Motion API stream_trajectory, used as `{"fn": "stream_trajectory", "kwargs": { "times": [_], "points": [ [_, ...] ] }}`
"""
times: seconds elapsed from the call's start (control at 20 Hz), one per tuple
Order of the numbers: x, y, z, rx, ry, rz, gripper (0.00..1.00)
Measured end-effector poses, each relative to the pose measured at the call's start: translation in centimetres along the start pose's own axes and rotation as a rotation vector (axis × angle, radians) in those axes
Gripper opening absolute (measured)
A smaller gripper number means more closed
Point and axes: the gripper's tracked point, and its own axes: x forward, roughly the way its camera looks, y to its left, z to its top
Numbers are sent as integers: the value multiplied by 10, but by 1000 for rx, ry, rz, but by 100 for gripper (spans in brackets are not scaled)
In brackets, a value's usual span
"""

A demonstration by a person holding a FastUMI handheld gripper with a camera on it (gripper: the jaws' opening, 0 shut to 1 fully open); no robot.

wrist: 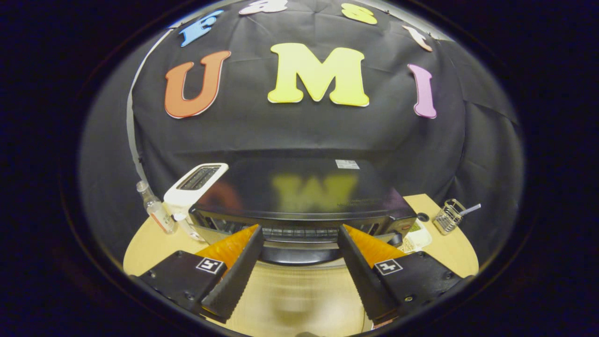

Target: Open the toaster oven, put the food inside, and close the toaster oven door.

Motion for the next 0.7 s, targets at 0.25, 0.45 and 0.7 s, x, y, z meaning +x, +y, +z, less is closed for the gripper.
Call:
{"fn": "stream_trajectory", "kwargs": {
  "times": [0.25, 0.45, 0.7],
  "points": [
    [-29, -1, -35, -18, 30, -7, 100],
    [-46, -1, -77, 17, 87, -3, 100],
    [-51, -3, -107, 10, 120, -6, 100]
  ]
}}
